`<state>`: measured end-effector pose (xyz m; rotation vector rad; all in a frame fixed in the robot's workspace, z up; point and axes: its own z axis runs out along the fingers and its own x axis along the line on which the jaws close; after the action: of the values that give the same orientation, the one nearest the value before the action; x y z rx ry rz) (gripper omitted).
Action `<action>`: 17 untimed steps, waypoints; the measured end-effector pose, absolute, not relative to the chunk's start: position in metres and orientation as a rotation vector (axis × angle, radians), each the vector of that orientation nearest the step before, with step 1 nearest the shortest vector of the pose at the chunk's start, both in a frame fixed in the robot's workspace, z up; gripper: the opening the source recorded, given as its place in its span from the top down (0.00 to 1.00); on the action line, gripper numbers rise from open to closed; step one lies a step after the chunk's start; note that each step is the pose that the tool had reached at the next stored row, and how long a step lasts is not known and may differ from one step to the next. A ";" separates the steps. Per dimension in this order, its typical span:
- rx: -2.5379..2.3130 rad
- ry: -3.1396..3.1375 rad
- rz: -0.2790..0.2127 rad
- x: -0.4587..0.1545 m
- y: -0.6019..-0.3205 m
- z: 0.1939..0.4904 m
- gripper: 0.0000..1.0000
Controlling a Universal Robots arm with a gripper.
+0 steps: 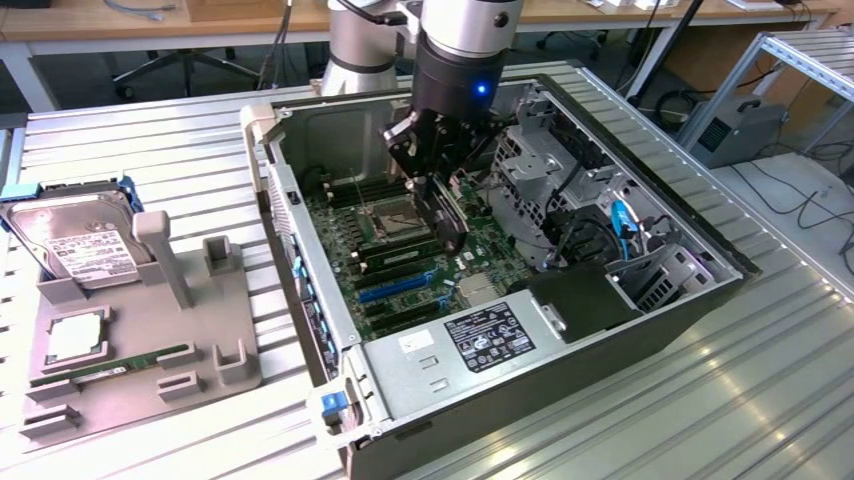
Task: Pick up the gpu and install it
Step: 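Insert the gpu into the slot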
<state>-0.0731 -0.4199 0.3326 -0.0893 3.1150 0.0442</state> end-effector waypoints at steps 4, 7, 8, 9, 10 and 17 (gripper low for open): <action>-0.124 3.114 0.045 -0.073 -0.420 0.333 0.73; -0.146 3.113 0.045 -0.073 -0.420 0.333 0.73; -0.153 3.113 0.045 -0.073 -0.420 0.333 0.73; -0.161 3.113 0.045 -0.073 -0.420 0.333 0.73; -0.167 3.113 0.045 -0.073 -0.420 0.333 0.73; -0.216 3.110 0.046 -0.073 -0.420 0.333 0.73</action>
<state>-0.0731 -0.4199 0.3326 -0.2159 3.1100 0.0457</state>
